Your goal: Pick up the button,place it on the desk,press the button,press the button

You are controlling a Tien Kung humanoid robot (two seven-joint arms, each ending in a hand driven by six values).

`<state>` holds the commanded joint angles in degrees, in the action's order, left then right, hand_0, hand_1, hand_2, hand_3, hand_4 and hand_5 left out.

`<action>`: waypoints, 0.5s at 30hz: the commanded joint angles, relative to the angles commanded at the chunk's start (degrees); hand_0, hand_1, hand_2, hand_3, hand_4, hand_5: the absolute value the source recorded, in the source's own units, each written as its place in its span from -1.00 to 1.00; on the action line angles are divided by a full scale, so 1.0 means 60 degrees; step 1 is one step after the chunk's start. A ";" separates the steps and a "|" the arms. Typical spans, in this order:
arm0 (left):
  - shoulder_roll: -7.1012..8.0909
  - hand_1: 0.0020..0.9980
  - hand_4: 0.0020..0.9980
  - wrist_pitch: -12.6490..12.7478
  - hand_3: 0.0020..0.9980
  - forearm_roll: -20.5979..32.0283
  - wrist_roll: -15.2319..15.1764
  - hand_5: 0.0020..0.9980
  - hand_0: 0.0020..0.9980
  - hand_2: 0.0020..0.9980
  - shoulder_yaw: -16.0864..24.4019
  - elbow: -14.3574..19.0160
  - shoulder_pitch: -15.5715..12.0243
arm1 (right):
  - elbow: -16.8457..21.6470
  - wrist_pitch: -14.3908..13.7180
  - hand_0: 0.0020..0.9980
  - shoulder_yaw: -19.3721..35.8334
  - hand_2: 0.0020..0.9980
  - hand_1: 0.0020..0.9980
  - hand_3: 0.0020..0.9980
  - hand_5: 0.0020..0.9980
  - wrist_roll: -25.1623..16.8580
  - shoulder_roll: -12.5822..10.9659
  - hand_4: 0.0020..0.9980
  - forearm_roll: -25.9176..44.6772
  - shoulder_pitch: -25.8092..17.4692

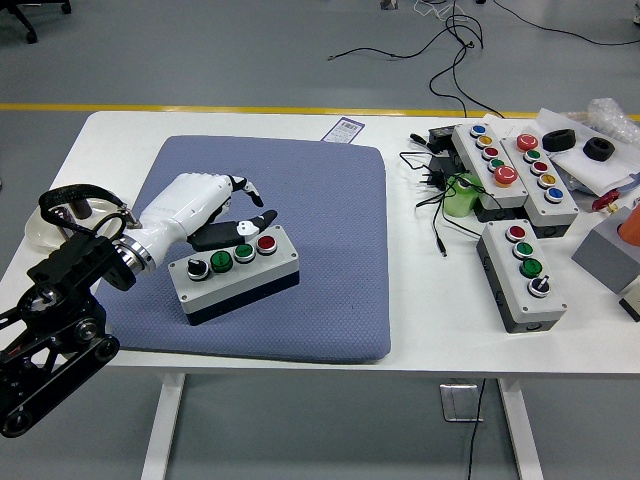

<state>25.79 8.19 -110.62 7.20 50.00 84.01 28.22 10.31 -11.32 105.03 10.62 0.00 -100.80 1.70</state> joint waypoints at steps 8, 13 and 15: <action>-0.0340 -0.34 0.35 0.1129 0.44 0.2373 -0.0382 1.00 -0.68 -0.26 0.0911 -0.1215 -0.0236 | 0.0000 -0.0001 0.08 -0.0032 0.42 0.33 0.26 -0.69 0.0011 0.0000 -0.39 0.0045 -0.0004; -0.0551 0.20 0.26 0.1480 0.55 0.4359 -0.1153 1.00 -0.10 0.29 0.1208 -0.1699 -0.0493 | 0.0000 -0.0007 0.08 -0.0072 0.42 0.33 0.26 -0.69 0.0029 0.0000 -0.39 0.0084 -0.0014; -0.0589 0.20 0.26 0.1537 0.55 0.5166 -0.1388 1.00 -0.10 0.29 0.1413 -0.1842 -0.0570 | 0.0000 -0.0010 0.08 -0.0095 0.42 0.33 0.26 -0.69 0.0032 0.0000 -0.39 0.0112 -0.0017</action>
<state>22.25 17.42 -79.62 -1.12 58.48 72.96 24.80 10.31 -11.38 104.46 10.81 0.00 -100.13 1.60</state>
